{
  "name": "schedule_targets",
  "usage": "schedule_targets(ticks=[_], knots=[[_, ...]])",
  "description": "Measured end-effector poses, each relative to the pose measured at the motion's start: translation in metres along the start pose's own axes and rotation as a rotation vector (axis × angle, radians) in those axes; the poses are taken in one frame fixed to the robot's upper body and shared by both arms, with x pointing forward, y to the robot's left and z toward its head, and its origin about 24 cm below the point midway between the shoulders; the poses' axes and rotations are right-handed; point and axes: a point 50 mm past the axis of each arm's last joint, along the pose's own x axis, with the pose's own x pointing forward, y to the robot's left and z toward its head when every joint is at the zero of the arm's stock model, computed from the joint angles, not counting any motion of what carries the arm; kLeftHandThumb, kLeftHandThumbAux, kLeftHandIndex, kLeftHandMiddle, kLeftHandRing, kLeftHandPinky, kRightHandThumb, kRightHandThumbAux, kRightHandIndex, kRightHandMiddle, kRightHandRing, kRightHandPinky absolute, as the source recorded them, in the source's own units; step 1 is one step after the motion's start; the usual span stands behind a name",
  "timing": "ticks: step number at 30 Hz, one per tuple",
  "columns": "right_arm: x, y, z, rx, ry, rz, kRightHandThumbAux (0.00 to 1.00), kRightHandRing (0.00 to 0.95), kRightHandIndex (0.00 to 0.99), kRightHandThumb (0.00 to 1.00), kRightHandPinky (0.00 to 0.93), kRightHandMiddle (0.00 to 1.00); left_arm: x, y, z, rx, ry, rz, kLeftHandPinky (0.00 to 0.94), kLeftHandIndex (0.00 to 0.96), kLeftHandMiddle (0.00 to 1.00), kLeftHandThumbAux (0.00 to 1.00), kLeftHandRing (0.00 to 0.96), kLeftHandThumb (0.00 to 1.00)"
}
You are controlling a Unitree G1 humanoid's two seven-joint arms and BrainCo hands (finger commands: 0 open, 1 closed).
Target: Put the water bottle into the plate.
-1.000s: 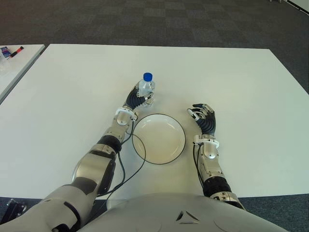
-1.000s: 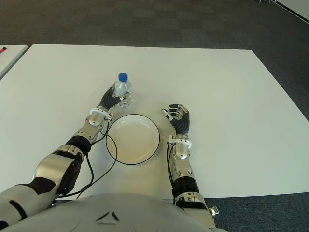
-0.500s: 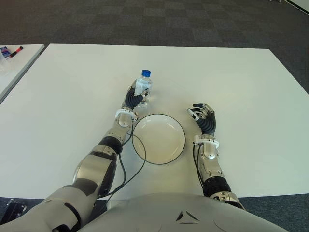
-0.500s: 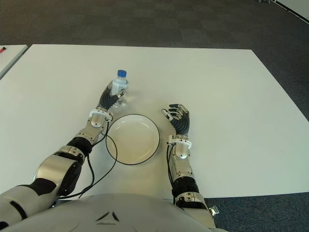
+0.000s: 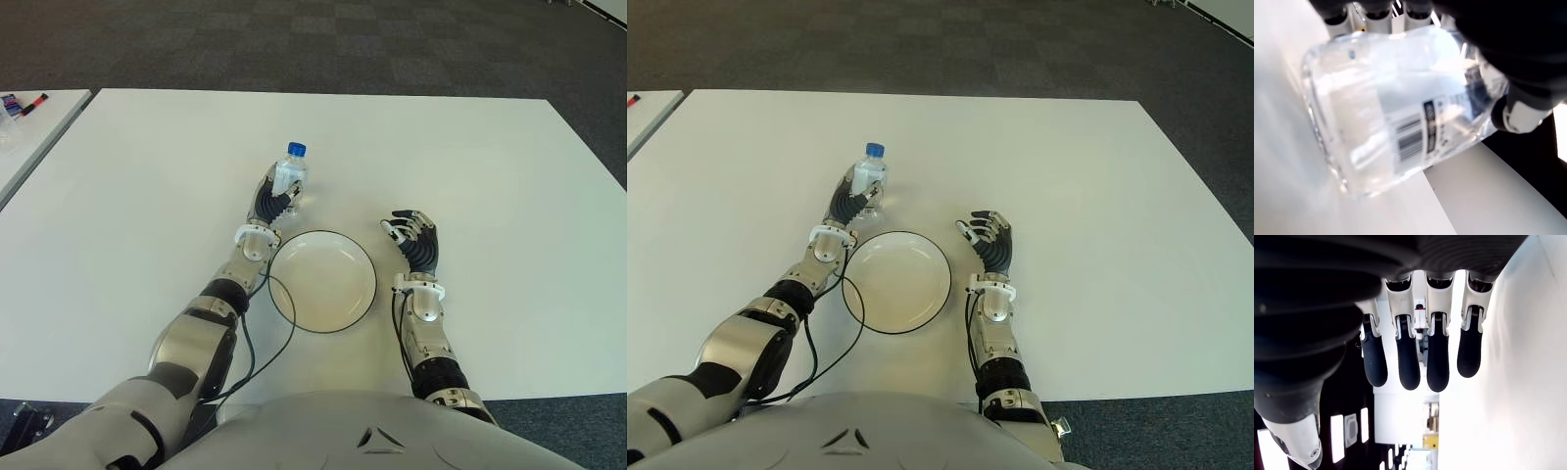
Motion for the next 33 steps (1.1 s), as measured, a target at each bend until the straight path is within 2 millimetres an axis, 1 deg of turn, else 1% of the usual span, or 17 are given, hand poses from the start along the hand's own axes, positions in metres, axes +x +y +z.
schedule_targets(ticks=[18, 28, 33], knots=[[0.0002, -0.0002, 0.0001, -0.001, 0.000, 0.000, 0.723, 0.428, 0.420, 0.700, 0.436, 0.413, -0.0003, -0.0006, -0.0002, 0.008, -0.001, -0.001, 0.433, 0.250, 0.362, 0.453, 0.416, 0.898], [0.0002, -0.0002, 0.0002, -0.001, -0.001, 0.000, 0.723, 0.427, 0.420, 0.700, 0.435, 0.413, -0.0005, -0.0006, -0.0001, 0.007, -0.004, 0.000, 0.434, 0.258, 0.376, 0.452, 0.422, 0.896], [0.0002, -0.0001, 0.0002, -0.001, -0.001, 0.001, 0.723, 0.429, 0.419, 0.700, 0.439, 0.414, -0.0009, -0.0006, 0.0004, 0.003, -0.012, 0.000, 0.418, 0.254, 0.376, 0.457, 0.415, 0.895]])
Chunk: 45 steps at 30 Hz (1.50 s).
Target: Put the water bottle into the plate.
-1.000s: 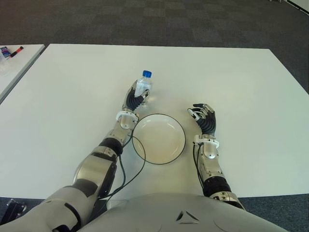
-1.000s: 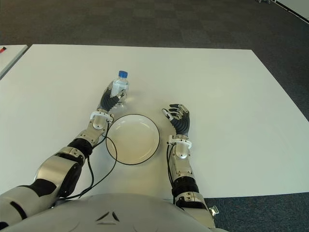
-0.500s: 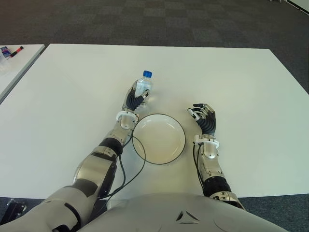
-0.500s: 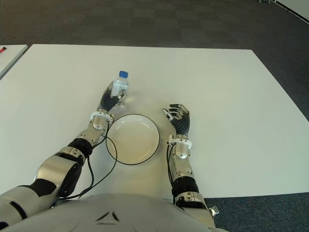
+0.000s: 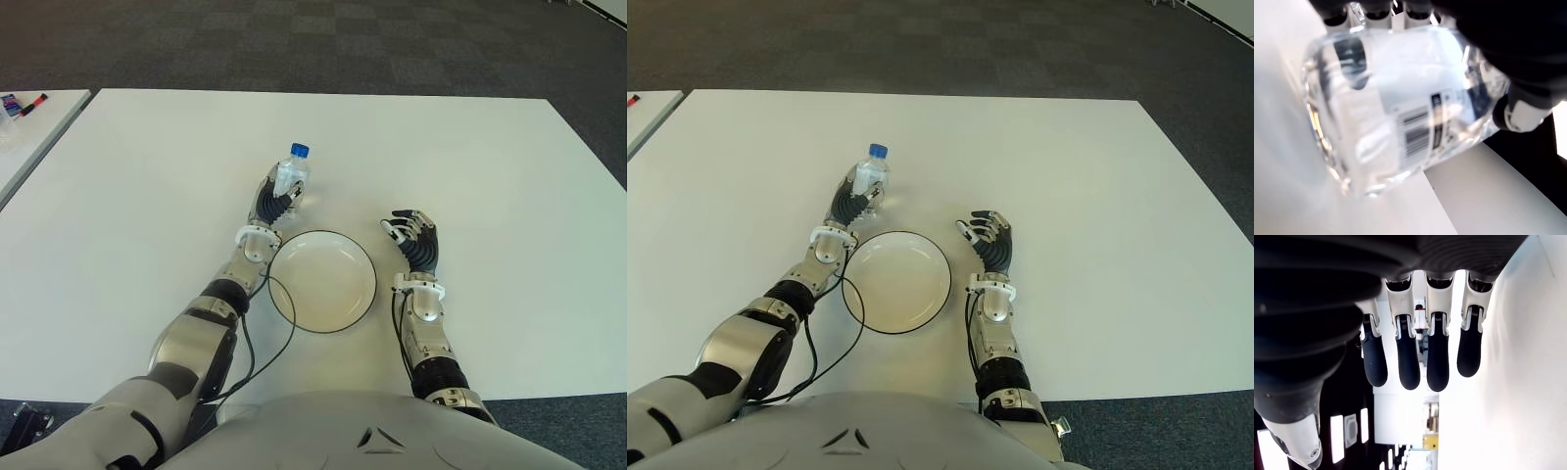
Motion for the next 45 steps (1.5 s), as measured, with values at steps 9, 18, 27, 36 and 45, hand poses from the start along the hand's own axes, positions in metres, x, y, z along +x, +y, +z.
schedule_targets(ticks=[9, 18, 27, 36, 45], knots=[[0.000, 0.000, -0.001, -0.001, 0.003, 0.001, 0.723, 0.432, 0.420, 0.701, 0.440, 0.417, 0.000, 0.002, 0.000, -0.021, -0.004, 0.016, 0.391, 0.231, 0.372, 0.479, 0.383, 0.858], [0.000, 0.000, -0.001, -0.002, 0.005, 0.002, 0.724, 0.436, 0.419, 0.697, 0.446, 0.419, 0.000, 0.004, 0.005, -0.035, -0.033, 0.039, 0.396, 0.230, 0.385, 0.488, 0.383, 0.846], [0.000, 0.001, -0.001, -0.002, 0.001, 0.004, 0.724, 0.436, 0.419, 0.697, 0.447, 0.415, 0.000, 0.006, 0.012, -0.054, -0.080, 0.060, 0.397, 0.231, 0.387, 0.493, 0.388, 0.863], [0.000, 0.000, -0.002, -0.004, 0.002, 0.006, 0.724, 0.435, 0.418, 0.696, 0.446, 0.414, -0.003, 0.010, 0.018, -0.074, -0.124, 0.087, 0.397, 0.238, 0.389, 0.498, 0.389, 0.887], [0.001, 0.000, -0.002, -0.010, 0.000, 0.011, 0.724, 0.433, 0.418, 0.697, 0.442, 0.410, -0.005, 0.015, 0.025, -0.097, -0.166, 0.126, 0.414, 0.251, 0.393, 0.509, 0.405, 0.901]])
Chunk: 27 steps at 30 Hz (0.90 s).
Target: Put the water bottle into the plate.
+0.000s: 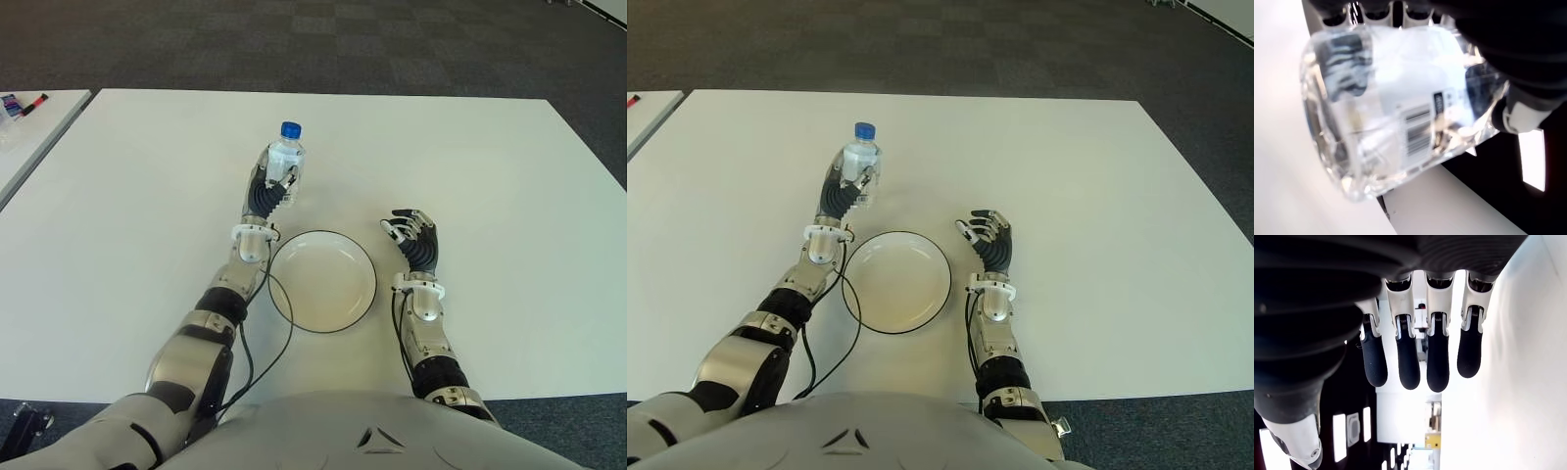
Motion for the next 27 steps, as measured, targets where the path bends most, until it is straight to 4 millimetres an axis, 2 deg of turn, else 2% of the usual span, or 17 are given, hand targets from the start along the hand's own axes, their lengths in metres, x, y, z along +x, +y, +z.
schedule_targets(ticks=[19, 27], knots=[[0.000, 0.000, -0.002, -0.018, 0.007, -0.001, 0.724, 0.431, 0.418, 0.695, 0.432, 0.411, -0.008, 0.007, 0.020, -0.046, -0.118, 0.047, 0.424, 0.259, 0.390, 0.510, 0.415, 0.913], [0.001, 0.000, -0.002, -0.019, 0.007, -0.002, 0.724, 0.432, 0.417, 0.696, 0.441, 0.410, -0.017, 0.010, 0.029, -0.066, -0.153, 0.047, 0.425, 0.265, 0.386, 0.508, 0.410, 0.905]])
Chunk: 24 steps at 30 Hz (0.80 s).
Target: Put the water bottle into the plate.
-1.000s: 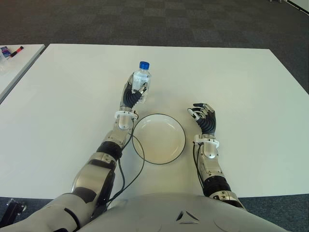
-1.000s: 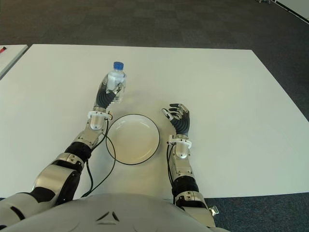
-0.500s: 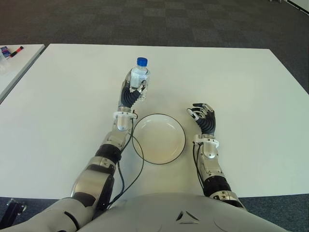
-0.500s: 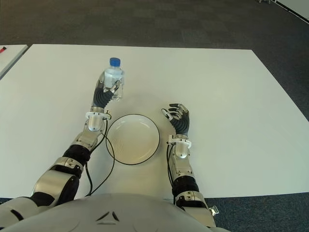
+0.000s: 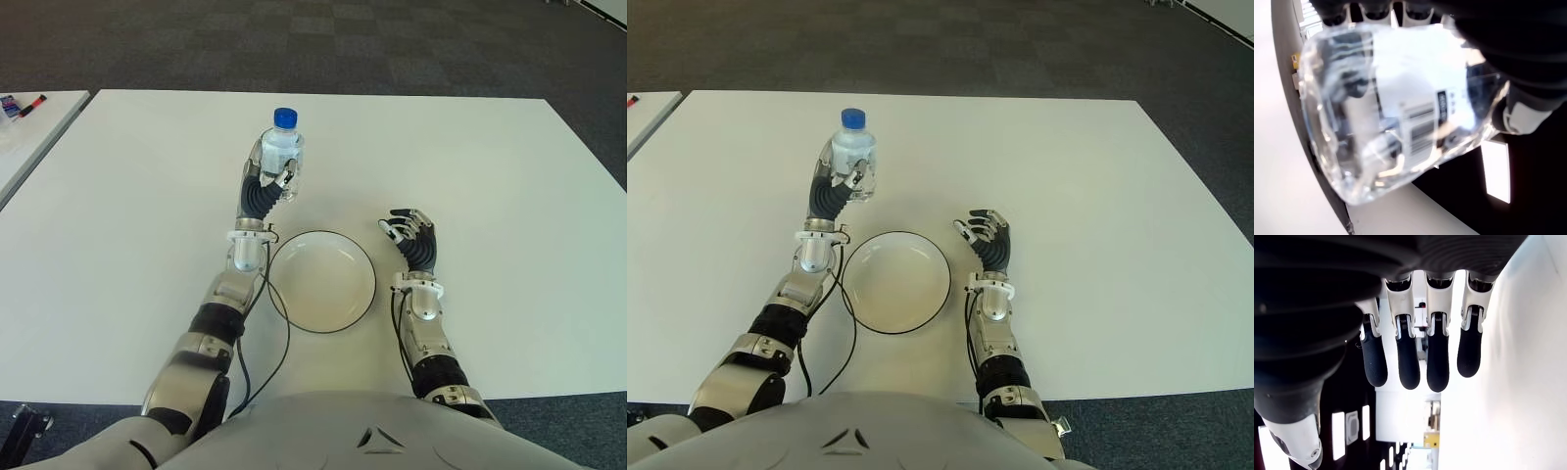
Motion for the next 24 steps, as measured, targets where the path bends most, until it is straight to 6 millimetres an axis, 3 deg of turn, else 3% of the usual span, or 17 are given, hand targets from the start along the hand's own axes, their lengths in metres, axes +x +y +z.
schedule_targets(ticks=[24], knots=[[0.001, 0.001, 0.000, -0.002, 0.002, -0.003, 0.724, 0.435, 0.418, 0.695, 0.448, 0.412, -0.021, 0.006, 0.007, 0.028, -0.014, 0.006, 0.394, 0.262, 0.399, 0.479, 0.388, 0.871]])
